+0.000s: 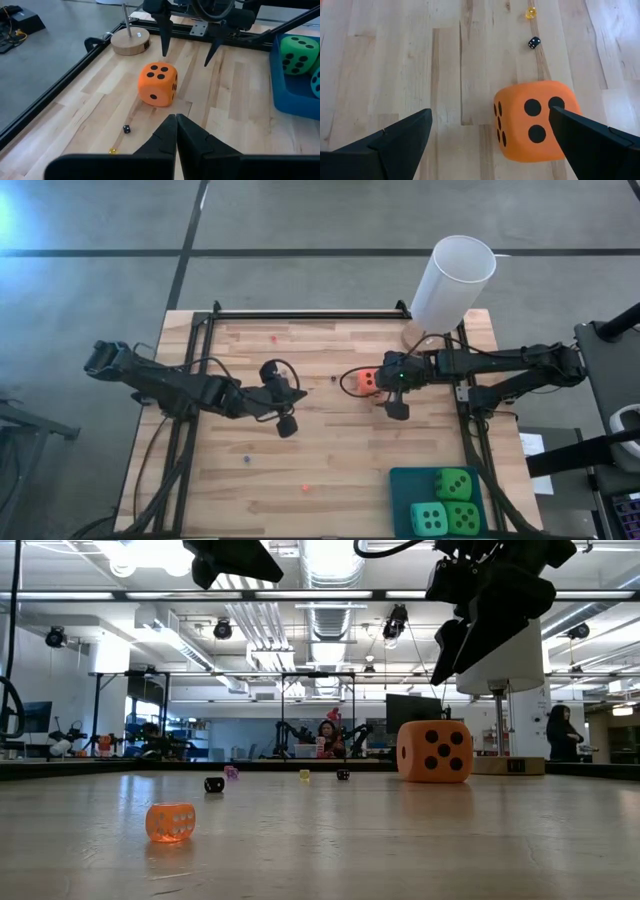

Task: Pick & Place Dice
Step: Put the large orange die into the blue bin

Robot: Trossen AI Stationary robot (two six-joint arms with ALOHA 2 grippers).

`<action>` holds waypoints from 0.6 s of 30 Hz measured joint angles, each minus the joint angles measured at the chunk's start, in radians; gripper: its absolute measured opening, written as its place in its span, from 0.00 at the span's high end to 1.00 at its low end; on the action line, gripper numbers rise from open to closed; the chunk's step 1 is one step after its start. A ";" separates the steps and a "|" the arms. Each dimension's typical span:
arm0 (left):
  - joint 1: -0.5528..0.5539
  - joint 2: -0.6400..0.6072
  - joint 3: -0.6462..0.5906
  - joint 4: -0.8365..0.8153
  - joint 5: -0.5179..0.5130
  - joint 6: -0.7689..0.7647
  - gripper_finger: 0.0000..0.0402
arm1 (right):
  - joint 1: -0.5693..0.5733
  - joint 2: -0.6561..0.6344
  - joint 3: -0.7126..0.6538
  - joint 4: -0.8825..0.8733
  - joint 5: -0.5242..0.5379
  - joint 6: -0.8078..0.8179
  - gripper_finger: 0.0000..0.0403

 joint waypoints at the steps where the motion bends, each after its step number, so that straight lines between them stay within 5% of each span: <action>1: 0.000 0.000 0.000 0.000 0.000 0.000 0.96 | 0.000 0.000 0.000 0.000 0.000 -0.003 0.01; 18: 0.000 0.000 0.000 0.000 0.000 0.000 0.96 | -0.091 0.079 0.000 0.026 -0.010 -0.122 0.01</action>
